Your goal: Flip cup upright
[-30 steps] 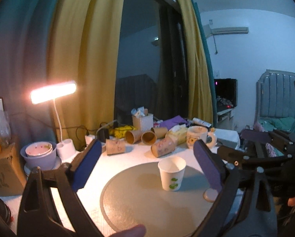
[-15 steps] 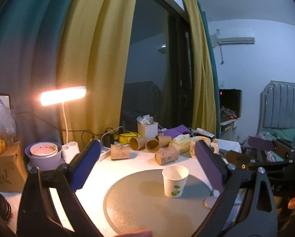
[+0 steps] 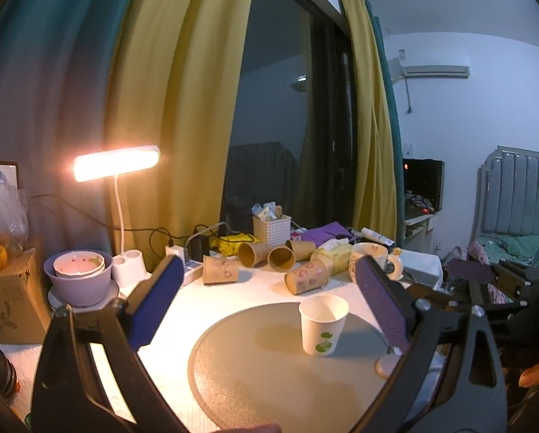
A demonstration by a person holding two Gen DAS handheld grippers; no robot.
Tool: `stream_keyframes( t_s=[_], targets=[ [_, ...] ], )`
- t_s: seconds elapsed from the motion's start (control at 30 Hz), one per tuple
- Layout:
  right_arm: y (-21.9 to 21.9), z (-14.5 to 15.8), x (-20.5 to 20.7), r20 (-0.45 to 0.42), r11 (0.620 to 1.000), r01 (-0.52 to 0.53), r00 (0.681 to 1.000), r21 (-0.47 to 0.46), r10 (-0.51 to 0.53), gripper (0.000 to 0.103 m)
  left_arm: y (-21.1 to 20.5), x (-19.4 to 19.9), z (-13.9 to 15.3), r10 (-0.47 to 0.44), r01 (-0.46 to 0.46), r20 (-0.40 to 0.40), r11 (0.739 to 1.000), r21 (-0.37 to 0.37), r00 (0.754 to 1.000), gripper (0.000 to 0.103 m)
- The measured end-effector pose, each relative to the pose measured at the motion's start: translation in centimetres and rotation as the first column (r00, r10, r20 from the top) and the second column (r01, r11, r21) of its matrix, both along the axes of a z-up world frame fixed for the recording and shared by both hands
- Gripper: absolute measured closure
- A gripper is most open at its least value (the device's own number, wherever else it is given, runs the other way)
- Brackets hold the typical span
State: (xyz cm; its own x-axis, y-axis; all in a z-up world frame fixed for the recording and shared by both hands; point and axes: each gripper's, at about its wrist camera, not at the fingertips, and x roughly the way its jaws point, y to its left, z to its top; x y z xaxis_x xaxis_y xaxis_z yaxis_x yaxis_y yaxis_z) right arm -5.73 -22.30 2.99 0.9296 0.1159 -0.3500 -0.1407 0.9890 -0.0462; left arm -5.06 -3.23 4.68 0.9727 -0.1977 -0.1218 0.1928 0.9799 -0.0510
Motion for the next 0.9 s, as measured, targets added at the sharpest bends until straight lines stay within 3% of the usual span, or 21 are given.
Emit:
stream_keyframes(
  t_s=[0.9],
  targets=[
    [-0.09,0.03,0.04,-0.002,1.000,0.000,1.000,0.001,0.000,0.024,-0.14,-0.15,-0.45,-0.014,0.014,-0.009,1.000,0.000,1.000,0.006]
  ],
)
